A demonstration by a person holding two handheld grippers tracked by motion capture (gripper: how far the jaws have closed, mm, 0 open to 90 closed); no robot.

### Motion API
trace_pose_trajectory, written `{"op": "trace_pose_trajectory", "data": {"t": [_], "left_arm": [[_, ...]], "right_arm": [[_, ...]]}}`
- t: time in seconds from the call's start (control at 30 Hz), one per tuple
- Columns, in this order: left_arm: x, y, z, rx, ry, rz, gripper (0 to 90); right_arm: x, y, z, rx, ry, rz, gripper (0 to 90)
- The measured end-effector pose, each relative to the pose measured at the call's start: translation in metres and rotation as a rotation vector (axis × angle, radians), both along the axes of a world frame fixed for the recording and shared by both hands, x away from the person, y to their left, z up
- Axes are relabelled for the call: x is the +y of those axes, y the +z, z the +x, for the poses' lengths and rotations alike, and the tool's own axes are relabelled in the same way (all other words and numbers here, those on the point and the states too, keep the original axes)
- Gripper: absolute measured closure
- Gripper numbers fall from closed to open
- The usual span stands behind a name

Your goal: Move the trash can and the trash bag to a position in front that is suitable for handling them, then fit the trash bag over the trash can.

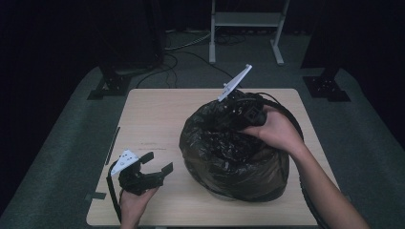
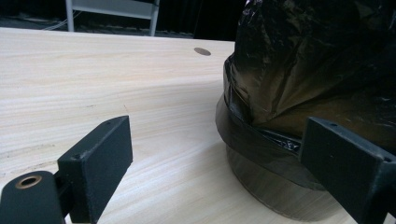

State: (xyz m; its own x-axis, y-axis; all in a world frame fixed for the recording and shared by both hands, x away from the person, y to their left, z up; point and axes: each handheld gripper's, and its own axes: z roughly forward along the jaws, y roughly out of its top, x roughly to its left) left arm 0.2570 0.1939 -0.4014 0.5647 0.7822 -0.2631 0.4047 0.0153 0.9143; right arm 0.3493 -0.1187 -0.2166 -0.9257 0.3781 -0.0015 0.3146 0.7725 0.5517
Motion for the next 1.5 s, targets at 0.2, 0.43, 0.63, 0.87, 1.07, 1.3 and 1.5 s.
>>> {"op": "trace_pose_trajectory", "data": {"t": [0.2,0.43,0.63,0.87,1.07,1.3,1.5], "left_arm": [[0.002,0.001,-0.002,-0.002,0.009,-0.005,8.9],[-0.001,0.002,-0.001,-0.010,0.002,0.004,8.9],[0.000,-0.004,0.002,0.010,0.007,0.009,8.9],[0.001,-0.004,0.001,0.004,0.006,0.017,8.9],[0.005,-0.005,-0.001,0.009,0.018,0.014,8.9],[0.005,-0.006,-0.001,0.014,0.019,0.013,8.9],[0.006,-0.004,-0.002,0.007,0.017,0.017,8.9]], "right_arm": [[-0.015,0.002,-0.010,-0.008,-0.021,0.058,60.5],[-0.045,0.007,-0.023,-0.040,-0.068,0.132,49.4],[-0.078,0.010,-0.033,-0.079,-0.130,0.189,40.5],[-0.125,0.009,-0.044,-0.121,-0.229,0.275,35.1],[-0.155,0.004,-0.047,-0.143,-0.299,0.338,33.5],[-0.172,-0.005,-0.048,-0.149,-0.346,0.356,31.6],[-0.188,-0.006,-0.054,-0.173,-0.390,0.376,30.6]]}}
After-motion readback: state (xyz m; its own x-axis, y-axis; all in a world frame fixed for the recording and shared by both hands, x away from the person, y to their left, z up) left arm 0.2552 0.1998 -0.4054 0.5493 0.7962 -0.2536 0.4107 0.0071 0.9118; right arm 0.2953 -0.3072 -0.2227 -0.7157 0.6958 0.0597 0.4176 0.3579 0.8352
